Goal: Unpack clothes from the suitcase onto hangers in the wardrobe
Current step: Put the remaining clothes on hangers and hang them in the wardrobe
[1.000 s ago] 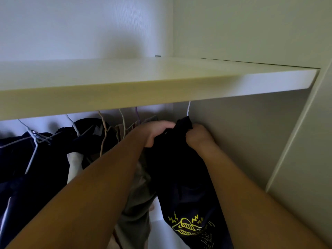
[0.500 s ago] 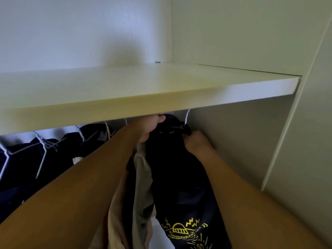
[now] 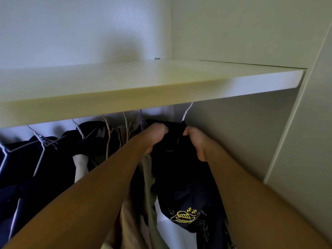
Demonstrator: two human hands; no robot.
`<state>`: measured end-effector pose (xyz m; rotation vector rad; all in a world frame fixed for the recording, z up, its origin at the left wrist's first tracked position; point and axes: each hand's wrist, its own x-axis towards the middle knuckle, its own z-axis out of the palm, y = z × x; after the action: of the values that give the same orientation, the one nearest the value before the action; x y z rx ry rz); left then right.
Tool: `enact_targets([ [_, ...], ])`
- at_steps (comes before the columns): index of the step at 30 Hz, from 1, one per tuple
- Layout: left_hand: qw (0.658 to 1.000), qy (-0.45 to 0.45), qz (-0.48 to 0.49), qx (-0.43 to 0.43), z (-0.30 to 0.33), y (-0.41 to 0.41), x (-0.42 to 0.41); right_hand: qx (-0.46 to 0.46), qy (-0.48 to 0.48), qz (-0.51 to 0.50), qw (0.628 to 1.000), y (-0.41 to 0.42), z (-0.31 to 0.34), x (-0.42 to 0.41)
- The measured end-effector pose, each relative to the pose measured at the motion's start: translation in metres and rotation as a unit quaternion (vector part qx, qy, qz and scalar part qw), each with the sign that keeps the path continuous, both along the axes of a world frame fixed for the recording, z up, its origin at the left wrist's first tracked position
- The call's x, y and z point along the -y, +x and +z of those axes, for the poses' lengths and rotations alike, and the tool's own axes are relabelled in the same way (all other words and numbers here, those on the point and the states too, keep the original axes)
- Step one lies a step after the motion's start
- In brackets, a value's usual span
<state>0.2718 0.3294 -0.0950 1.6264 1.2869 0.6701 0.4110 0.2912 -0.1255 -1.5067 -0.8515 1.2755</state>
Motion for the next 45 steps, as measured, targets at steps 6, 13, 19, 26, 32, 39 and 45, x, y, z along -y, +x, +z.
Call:
enact_targets([
  [6,0.994,0.053,-0.063,-0.078,-0.010,0.016,-0.005,-0.050,0.031,-0.032,0.998,0.006,-0.004,-0.006],
  [13,0.985,0.060,-0.109,-0.121,-0.032,0.030,-0.021,0.025,0.099,-0.062,0.993,0.002,-0.010,-0.016],
  [19,0.996,0.088,-0.033,-0.011,-0.038,0.029,-0.032,0.185,0.100,-0.063,0.976,0.001,-0.020,-0.025],
  [26,0.998,0.040,-0.004,0.041,-0.046,0.033,-0.041,0.293,0.129,-0.130,0.938,-0.007,-0.033,-0.004],
  [32,0.997,0.061,0.032,0.021,-0.045,0.036,-0.044,0.275,0.124,-0.144,0.943,-0.005,-0.033,-0.008],
  [39,0.997,0.068,0.039,0.012,-0.047,0.031,-0.049,0.283,0.121,-0.155,0.939,-0.004,-0.033,-0.008],
  [45,0.995,0.089,-0.002,-0.038,-0.045,0.030,-0.046,0.344,0.128,-0.128,0.921,-0.002,-0.034,-0.004],
])
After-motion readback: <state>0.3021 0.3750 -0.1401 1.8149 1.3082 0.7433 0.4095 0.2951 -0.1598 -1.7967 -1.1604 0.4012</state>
